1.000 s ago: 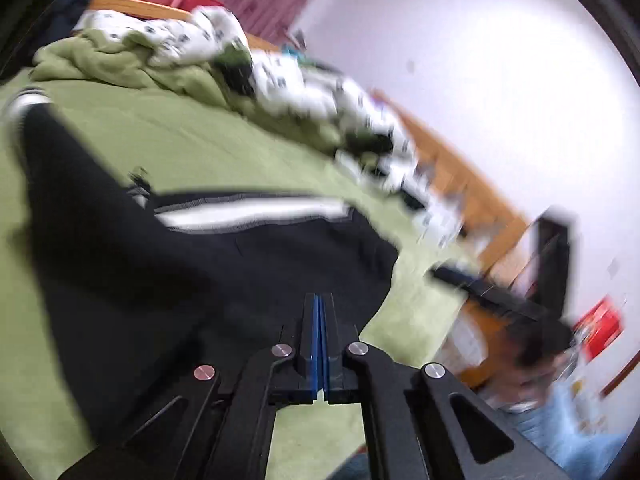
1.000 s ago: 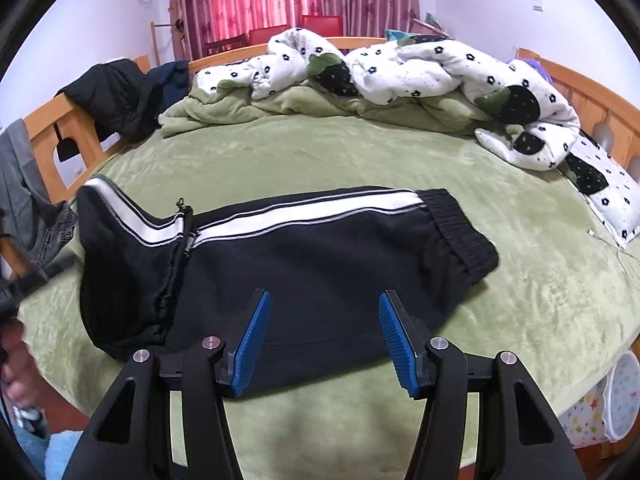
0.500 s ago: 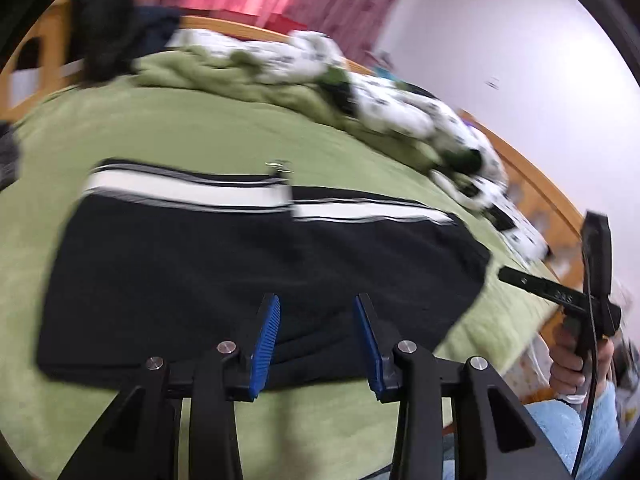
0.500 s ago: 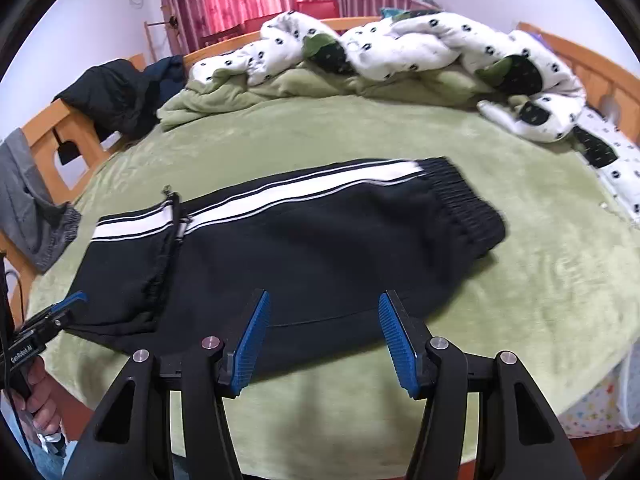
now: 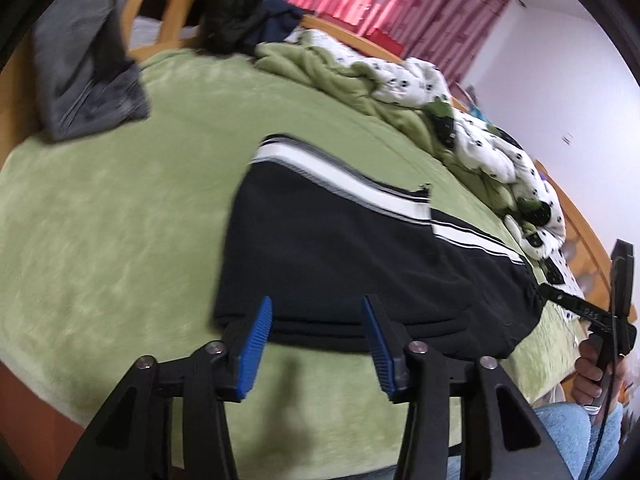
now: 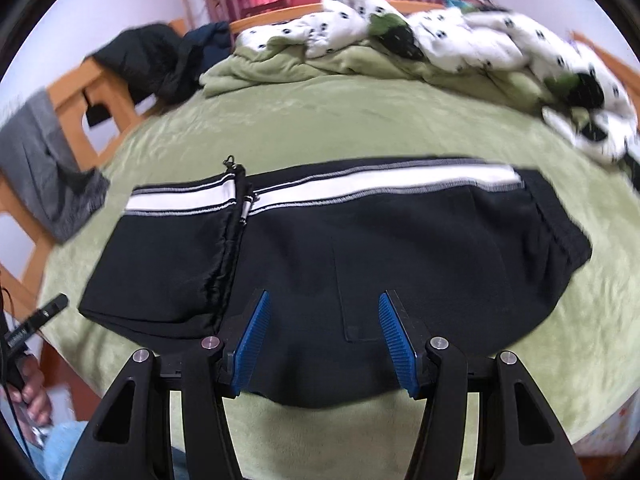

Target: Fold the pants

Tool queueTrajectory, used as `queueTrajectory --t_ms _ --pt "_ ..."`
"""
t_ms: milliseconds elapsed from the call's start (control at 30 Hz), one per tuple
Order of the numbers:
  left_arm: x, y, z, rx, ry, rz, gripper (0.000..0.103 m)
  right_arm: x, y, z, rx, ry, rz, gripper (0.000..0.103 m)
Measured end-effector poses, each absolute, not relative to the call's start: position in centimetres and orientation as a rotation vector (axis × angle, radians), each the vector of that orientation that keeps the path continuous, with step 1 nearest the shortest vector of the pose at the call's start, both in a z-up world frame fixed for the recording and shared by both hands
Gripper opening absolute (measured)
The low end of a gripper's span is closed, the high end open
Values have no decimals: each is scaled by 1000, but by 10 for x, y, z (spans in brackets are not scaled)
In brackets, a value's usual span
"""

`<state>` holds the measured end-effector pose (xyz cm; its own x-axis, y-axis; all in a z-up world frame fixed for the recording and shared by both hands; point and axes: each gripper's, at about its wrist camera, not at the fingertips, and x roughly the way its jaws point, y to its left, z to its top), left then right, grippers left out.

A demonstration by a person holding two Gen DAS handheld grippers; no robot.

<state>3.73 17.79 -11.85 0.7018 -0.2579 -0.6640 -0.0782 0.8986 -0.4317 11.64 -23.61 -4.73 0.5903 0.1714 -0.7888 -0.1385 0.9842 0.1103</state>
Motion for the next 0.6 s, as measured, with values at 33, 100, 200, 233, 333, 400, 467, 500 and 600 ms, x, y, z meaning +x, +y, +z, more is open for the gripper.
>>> queueTrajectory --t_ms 33,100,200,233,333,400,467,500,600 --pt "36 184 -125 -476 803 -99 57 117 -231 -44 19 916 178 56" --pt "34 199 -145 -550 839 -110 58 118 -221 -36 4 911 180 56" --pt "34 215 -177 -667 905 -129 56 120 -214 -26 48 907 197 56" --pt "32 218 -183 -695 899 -139 56 120 -210 -22 67 905 211 56" --pt "28 224 -187 -744 854 -163 56 120 -196 -17 86 899 241 56" --pt "30 228 -188 -803 821 -187 56 119 -185 -17 81 889 256 56" --pt "37 232 -190 -885 779 -243 57 116 -176 -21 64 892 277 56" --pt "43 233 -191 -913 775 -252 58 114 -172 -22 51 895 279 56" --pt "65 228 -199 -973 799 -215 57 108 -172 -29 -16 905 256 56"
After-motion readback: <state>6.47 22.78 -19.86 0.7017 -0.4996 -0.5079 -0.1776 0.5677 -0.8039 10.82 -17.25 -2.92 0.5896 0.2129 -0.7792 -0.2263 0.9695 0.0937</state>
